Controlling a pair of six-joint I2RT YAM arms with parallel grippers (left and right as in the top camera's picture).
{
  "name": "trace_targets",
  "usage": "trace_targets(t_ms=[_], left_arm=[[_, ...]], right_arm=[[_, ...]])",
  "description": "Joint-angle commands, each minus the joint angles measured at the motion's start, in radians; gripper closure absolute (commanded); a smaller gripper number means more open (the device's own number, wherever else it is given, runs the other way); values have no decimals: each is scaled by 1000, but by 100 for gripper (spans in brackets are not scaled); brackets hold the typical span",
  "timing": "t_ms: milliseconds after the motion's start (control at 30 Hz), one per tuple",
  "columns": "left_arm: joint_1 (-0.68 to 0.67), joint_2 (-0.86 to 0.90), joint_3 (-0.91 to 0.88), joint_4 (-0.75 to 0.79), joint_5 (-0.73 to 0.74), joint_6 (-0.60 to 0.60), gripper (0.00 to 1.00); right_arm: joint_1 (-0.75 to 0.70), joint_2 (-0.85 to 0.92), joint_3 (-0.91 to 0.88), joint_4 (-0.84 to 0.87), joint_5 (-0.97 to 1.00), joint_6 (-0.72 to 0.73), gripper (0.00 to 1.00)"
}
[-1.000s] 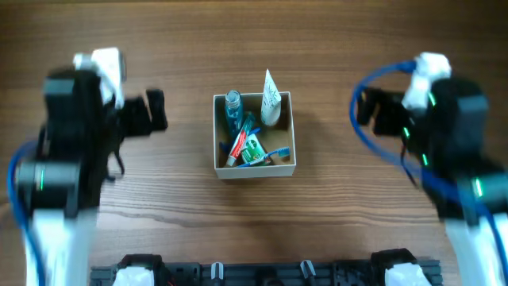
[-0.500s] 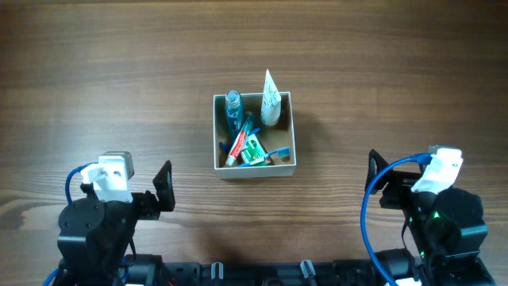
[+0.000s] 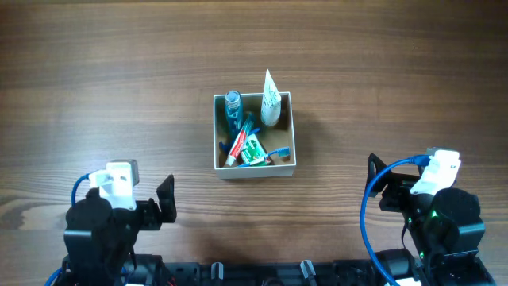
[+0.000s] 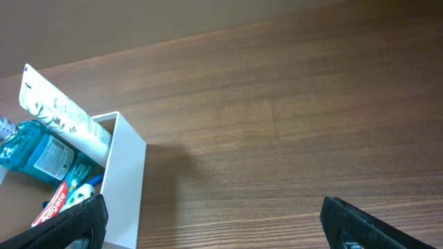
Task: Pack container
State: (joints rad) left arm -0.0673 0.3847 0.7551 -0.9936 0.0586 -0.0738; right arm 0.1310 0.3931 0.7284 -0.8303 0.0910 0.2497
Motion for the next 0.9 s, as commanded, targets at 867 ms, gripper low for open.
trace_targets(t_ms=[867], left_arm=[[-6, -7, -6, -18, 34, -13, 0]], right_arm=[[1, -390, -509, 669, -74, -153, 0]])
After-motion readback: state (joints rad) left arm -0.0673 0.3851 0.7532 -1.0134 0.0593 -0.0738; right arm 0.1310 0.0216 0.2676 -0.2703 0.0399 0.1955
